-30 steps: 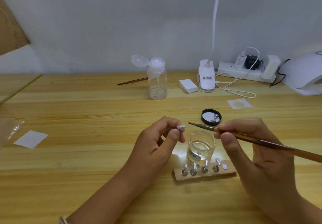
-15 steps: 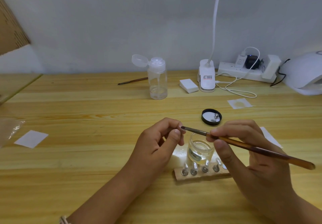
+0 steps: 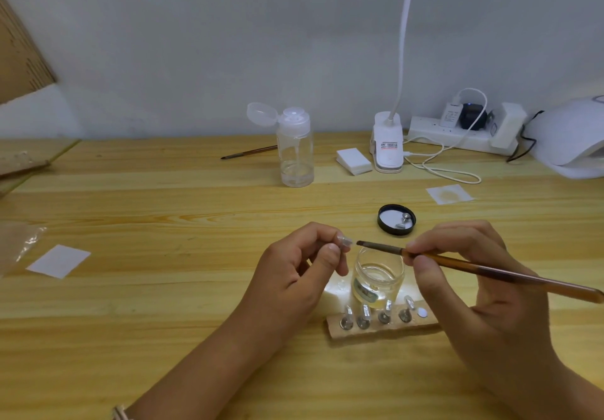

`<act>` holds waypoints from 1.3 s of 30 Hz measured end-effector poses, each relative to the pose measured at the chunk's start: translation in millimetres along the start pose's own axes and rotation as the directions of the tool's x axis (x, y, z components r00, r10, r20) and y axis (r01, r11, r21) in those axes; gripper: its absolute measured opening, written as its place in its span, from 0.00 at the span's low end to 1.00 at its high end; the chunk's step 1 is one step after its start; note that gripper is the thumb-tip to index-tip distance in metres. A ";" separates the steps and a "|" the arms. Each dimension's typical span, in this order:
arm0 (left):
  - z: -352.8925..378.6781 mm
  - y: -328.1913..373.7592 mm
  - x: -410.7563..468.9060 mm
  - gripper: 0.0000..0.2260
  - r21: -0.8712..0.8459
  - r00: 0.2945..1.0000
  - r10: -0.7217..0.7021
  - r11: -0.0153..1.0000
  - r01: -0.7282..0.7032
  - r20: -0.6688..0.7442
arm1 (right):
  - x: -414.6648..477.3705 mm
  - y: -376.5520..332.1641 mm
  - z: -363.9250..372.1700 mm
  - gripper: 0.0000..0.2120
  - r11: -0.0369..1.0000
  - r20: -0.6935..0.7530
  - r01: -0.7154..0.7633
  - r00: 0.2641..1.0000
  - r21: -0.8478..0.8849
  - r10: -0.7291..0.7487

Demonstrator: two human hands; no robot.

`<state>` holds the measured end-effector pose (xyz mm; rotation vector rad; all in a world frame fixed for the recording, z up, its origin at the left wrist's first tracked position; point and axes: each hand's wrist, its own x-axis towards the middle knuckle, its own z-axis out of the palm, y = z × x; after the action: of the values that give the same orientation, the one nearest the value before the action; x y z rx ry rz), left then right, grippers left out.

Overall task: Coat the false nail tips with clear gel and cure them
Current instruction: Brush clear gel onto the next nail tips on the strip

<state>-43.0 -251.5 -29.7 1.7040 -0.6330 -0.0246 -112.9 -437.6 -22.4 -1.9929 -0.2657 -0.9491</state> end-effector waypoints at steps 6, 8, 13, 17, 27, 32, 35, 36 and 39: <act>0.6 1.0 -0.3 0.07 0.001 1.000 -0.008 1.000 0.008 0.004 | -0.6 -5.5 3.6 0.05 0.998 0.033 0.044 0.998 0.039 -0.046; 0.4 1.3 -0.3 0.07 0.003 1.000 -0.005 1.000 0.005 0.004 | -0.5 -6.1 3.8 0.05 0.999 0.033 0.041 0.999 0.013 -0.041; 0.7 0.3 -0.5 0.07 0.000 1.000 -0.009 1.000 0.009 0.008 | -0.4 -2.4 0.5 0.04 1.000 0.003 -0.008 1.000 -0.013 0.008; 0.7 0.0 -0.2 0.07 -0.001 1.000 -0.007 1.000 0.007 0.003 | -0.2 -1.2 0.4 0.04 1.000 -0.013 -0.014 1.000 -0.003 0.014; 0.0 -1.2 0.2 0.07 -0.023 1.000 -0.011 1.000 0.011 0.002 | -1.1 -1.1 1.4 0.04 0.999 -0.004 0.004 1.000 -0.034 -0.004; 0.0 -1.0 0.7 0.07 -0.021 1.000 -0.008 1.000 0.008 0.000 | -0.4 -0.9 0.7 0.04 1.000 -0.016 -0.013 1.000 -0.012 0.013; 0.2 -0.7 0.0 0.07 -0.024 1.000 -0.007 1.000 0.008 0.005 | -1.1 -3.3 2.7 0.05 0.999 0.020 0.020 1.000 0.025 -0.021; 0.3 -0.6 -0.3 0.07 -0.026 1.000 -0.009 1.000 0.009 0.005 | -1.0 -3.6 3.2 0.04 1.000 0.024 0.024 0.999 0.013 -0.024; 0.3 -0.2 -0.6 0.07 -0.031 1.000 -0.011 0.999 0.011 0.004 | -1.0 -3.1 2.4 0.04 0.999 0.005 0.011 1.000 -0.041 -0.011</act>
<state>-43.5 -251.5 -30.1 1.6775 -0.6227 -0.0453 -114.0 -433.7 -21.9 -2.0338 -0.2621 -0.9638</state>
